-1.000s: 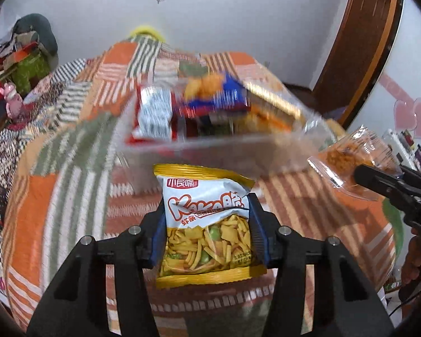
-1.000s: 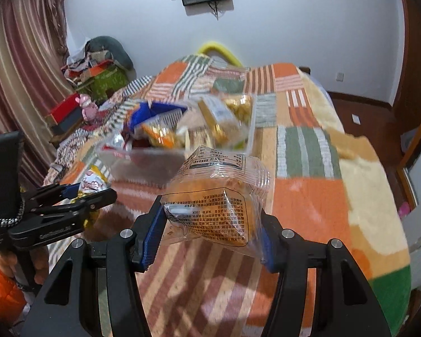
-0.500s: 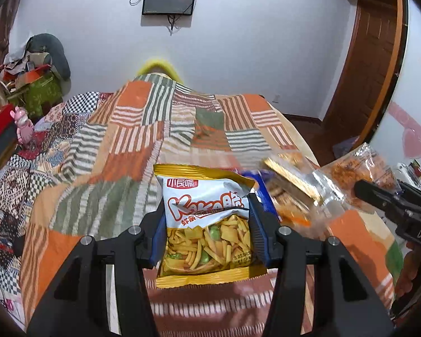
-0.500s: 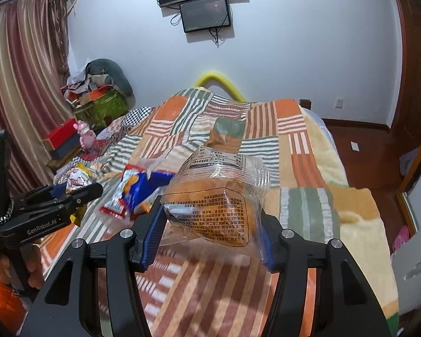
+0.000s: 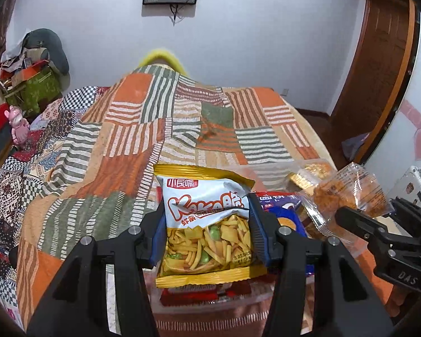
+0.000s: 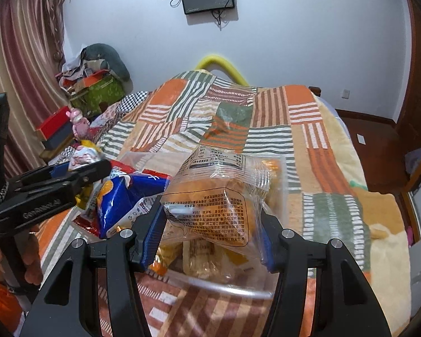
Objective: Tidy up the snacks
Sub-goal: 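Drop the orange snack bag into the box with the right tool while the left drops the chip bag in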
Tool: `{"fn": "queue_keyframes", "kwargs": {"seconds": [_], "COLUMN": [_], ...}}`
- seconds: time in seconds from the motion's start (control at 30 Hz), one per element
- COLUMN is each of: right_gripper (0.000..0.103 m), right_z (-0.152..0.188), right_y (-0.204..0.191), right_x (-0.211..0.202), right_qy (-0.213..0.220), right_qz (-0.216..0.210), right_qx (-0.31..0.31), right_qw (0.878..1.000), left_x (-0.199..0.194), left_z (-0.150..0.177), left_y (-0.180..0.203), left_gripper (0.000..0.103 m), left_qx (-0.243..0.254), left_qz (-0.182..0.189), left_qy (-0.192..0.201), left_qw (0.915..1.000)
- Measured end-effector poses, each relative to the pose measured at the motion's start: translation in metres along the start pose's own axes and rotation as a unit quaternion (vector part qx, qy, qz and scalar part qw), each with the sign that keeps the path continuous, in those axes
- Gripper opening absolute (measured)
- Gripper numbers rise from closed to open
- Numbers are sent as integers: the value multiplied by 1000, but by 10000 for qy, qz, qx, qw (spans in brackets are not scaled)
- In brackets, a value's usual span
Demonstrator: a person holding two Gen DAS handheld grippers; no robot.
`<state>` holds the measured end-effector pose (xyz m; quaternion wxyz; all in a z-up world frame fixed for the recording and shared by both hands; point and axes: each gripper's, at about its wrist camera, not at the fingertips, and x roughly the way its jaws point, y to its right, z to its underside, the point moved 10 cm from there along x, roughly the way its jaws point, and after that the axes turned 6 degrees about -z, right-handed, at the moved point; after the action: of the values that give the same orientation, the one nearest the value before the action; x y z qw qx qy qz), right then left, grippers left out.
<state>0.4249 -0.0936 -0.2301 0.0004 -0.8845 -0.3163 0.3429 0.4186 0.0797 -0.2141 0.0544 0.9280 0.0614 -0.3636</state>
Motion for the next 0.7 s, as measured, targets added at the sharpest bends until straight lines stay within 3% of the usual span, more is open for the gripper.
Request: {"fn": "queue_keyframes", "kwargs": {"seconds": [0.23, 0.37, 0.6, 0.7], "right_gripper": [54, 58, 71, 72], "right_z": [0, 1, 4, 2], "right_y": [0, -2, 4, 4], "right_x": [9, 7, -8, -19], "right_qy": [-63, -120, -128, -45], "right_qz": [5, 98, 159, 199], "right_qx": [-55, -160, -138, -150], "right_qw": [10000, 9998, 9997, 9997], "left_x": [20, 21, -3, -22], "left_z": [3, 7, 12, 11], "left_y": [5, -2, -4, -4], "left_gripper": [52, 63, 78, 79], "left_qx": [-38, -199, 22, 106], "left_qz": [215, 237, 193, 172], "left_qy": [-229, -367, -272, -120], "left_qw": [9995, 9988, 9994, 9997]}}
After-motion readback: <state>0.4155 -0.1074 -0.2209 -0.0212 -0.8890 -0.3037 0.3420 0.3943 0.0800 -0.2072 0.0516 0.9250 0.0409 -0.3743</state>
